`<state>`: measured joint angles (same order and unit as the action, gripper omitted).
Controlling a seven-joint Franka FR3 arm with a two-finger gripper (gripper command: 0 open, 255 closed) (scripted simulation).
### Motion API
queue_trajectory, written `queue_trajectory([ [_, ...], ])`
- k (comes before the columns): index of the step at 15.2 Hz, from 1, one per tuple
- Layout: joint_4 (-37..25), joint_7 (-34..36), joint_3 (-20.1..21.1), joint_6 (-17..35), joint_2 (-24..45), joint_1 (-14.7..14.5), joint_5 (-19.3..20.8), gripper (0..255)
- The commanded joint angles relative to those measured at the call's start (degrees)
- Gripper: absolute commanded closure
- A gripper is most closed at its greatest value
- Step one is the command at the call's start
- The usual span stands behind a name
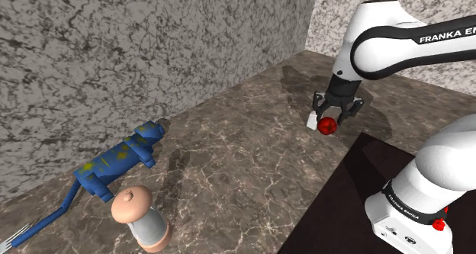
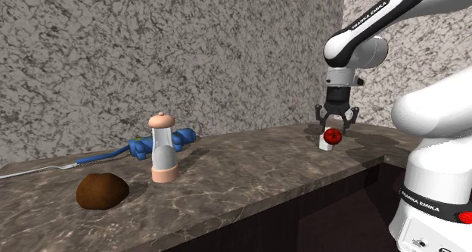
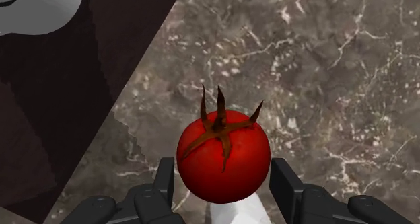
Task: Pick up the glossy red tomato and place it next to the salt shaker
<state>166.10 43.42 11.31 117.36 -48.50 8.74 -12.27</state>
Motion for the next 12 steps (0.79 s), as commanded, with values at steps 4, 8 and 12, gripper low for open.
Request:
queue_trajectory([
  [4,3.0,-0.3,0.7,5.4,2.4,-0.4,-0.9,255],
  [8,4.6,-0.5,1.1,8.9,4.3,-0.6,-1.5,255],
  [12,4.6,-0.5,1.1,8.9,4.3,-0.6,-1.5,255],
])
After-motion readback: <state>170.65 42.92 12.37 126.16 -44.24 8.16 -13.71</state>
